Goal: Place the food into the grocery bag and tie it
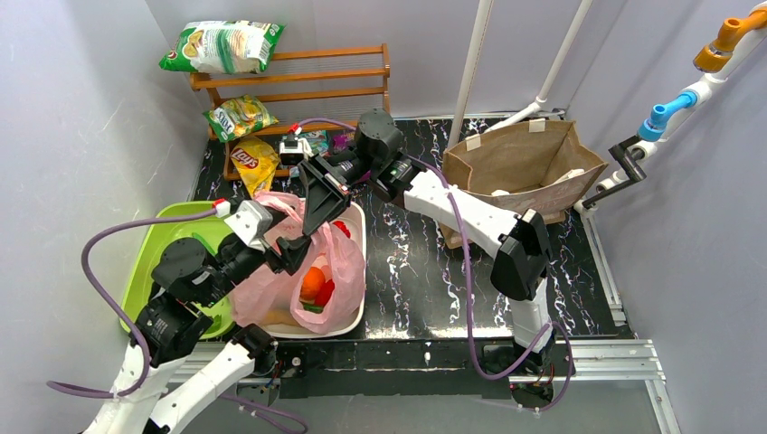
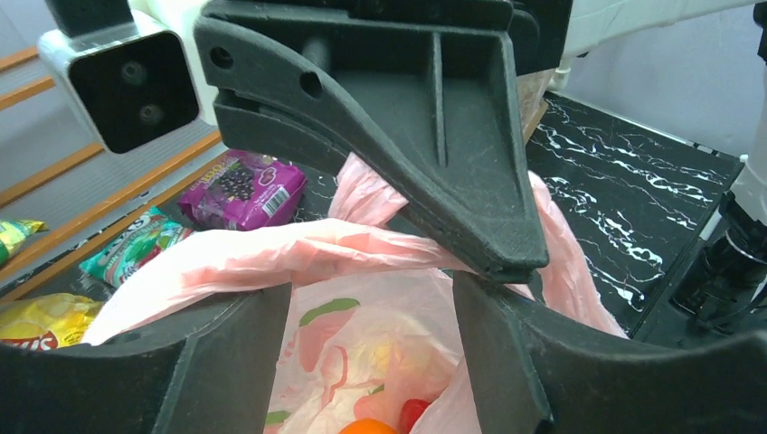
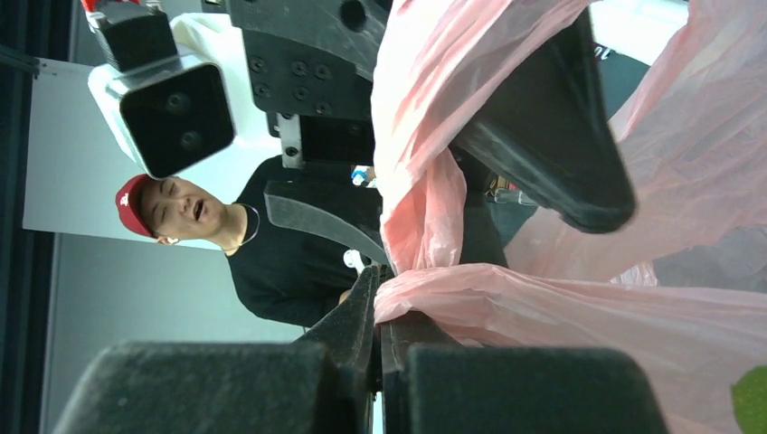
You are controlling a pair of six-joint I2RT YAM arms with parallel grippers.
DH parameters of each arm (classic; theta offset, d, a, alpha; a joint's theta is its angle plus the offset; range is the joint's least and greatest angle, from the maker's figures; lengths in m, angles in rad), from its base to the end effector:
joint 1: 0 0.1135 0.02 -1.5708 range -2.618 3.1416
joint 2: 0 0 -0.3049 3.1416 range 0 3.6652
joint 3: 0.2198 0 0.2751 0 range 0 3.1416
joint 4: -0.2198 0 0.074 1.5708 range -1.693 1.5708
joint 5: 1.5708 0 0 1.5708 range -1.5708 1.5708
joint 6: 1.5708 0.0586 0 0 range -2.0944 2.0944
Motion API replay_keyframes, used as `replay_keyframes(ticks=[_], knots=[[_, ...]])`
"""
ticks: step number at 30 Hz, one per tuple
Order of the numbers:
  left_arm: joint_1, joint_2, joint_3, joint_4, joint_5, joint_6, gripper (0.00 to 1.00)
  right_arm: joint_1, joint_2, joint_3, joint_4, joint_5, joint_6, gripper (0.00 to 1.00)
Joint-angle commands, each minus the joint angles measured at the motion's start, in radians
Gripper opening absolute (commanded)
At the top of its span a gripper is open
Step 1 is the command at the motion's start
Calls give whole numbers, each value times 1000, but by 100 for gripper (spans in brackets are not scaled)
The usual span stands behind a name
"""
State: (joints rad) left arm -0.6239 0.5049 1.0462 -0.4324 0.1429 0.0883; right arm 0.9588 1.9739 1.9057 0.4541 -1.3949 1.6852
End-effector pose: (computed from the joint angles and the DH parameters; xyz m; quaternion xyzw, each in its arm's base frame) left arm 0.0629 -0.0556 0.4651 0.2820 0.6056 -0.2425 0.7036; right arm 0.2341 0.4339 0.4672 0.3460 -0.5894 -0.7046 0.1910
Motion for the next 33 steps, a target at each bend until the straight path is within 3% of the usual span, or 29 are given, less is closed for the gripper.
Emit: replay_keyframes(ticks=[1,7,16,26,31,33], knots=[[2,-30,-70,134,15,-9,65,11,-1,33,74,7,22,1],[1,-73,-180,308,52,4,66,12,-18,-20,154,9,74,1],[1,-44,-219,422,24,18,66,18,-36,-53,160,7,75,1],[1,8,-213,457,54,48,41,20,-50,-55,149,8,78,1],[1,33,-211,479,63,58,42,21,-62,-72,138,9,77,1],[2,41,-210,503,62,52,52,21,-64,-79,131,9,76,1]])
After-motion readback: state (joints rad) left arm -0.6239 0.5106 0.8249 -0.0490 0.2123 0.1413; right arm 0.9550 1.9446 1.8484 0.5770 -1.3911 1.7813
